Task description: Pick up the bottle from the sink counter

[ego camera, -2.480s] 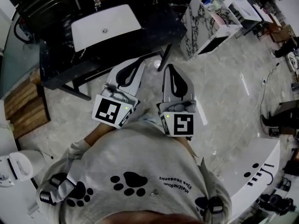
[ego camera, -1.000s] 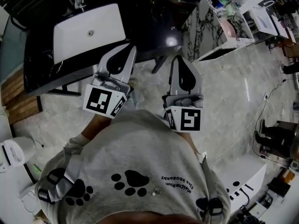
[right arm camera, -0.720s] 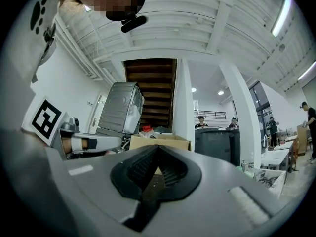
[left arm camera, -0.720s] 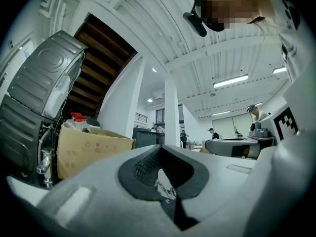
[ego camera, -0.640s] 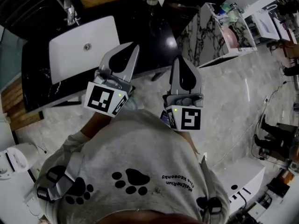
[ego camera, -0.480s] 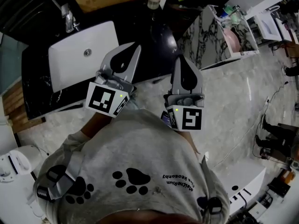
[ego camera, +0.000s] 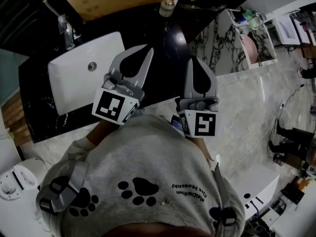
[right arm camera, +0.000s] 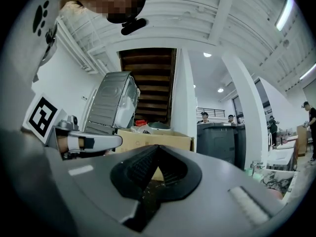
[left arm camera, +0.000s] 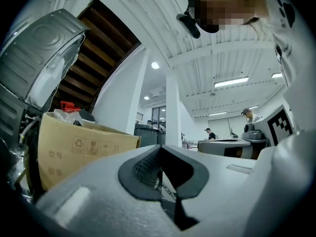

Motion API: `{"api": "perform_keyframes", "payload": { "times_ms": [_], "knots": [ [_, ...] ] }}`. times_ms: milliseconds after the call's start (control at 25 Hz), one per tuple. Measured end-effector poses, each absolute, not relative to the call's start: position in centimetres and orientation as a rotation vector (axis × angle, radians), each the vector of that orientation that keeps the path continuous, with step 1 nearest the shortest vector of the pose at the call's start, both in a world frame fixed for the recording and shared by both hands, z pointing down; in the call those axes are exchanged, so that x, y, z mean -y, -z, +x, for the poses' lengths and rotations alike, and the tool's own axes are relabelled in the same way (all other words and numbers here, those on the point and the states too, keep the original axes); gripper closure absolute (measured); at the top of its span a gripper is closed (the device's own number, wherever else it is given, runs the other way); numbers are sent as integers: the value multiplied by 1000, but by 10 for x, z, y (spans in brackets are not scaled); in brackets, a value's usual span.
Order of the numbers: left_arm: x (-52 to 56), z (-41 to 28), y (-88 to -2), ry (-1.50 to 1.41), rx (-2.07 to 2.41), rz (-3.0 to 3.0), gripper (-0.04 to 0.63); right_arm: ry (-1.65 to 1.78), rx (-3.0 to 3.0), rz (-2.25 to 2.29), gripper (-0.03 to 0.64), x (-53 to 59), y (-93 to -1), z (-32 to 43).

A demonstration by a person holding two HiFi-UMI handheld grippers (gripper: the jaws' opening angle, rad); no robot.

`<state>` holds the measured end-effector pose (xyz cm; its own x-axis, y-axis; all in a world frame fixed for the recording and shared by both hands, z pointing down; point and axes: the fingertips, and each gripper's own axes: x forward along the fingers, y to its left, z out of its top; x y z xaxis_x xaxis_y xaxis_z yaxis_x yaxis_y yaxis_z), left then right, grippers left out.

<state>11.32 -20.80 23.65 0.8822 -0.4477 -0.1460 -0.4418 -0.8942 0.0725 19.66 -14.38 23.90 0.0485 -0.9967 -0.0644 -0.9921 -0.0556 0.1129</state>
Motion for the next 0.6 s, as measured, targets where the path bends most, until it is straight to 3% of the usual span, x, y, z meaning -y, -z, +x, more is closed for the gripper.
{"api": "perform_keyframes", "payload": {
  "times_ms": [600],
  "knots": [
    [255,121,-252,263,727,2947,594,172,2193,2160,614,204,-244,194]
  ]
}}
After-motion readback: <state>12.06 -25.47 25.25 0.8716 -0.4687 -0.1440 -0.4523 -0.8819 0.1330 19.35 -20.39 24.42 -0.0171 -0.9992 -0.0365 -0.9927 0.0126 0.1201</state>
